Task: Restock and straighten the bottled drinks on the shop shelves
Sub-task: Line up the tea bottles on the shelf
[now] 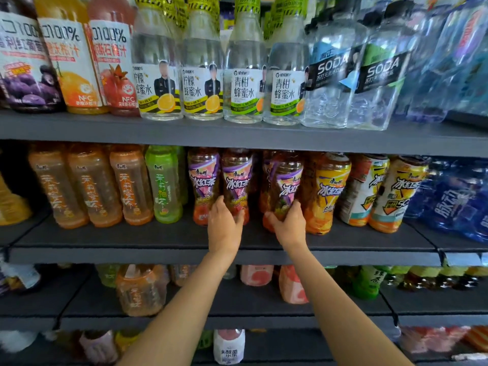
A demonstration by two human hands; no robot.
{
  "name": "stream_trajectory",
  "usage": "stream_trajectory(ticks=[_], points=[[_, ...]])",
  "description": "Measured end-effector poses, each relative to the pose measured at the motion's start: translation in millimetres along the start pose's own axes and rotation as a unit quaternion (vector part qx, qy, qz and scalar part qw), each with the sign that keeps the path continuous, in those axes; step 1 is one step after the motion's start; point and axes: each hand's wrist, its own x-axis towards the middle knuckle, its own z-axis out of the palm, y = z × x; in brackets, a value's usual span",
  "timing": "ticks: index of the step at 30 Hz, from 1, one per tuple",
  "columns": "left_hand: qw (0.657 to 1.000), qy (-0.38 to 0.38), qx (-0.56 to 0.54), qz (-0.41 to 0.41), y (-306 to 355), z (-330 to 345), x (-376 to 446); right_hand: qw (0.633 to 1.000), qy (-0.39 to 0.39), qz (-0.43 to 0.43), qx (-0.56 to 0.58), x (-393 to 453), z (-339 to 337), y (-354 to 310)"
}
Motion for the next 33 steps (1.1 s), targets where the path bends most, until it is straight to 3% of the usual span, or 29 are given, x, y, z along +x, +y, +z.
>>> stream_trajectory(ticks=[10, 17, 33], points=[[0.998, 0.042, 0.026, -0.044, 10.3, 11.4, 0.7, 0.998, -0.04, -0.002, 0.042, 8.3, 11.5, -6.1], [0.995, 0.072, 0.027, -0.058, 9.8, 16.4, 6.0, 1.0, -0.02, -0.002, -0.024, 2.8, 20.4, -12.2], [0.998, 0.05, 0.019, -0.026, -1.7, 11.8, 13.7, 0.996, -0.002, 0.02, -0.091, 1.7, 18.2, -21.9]])
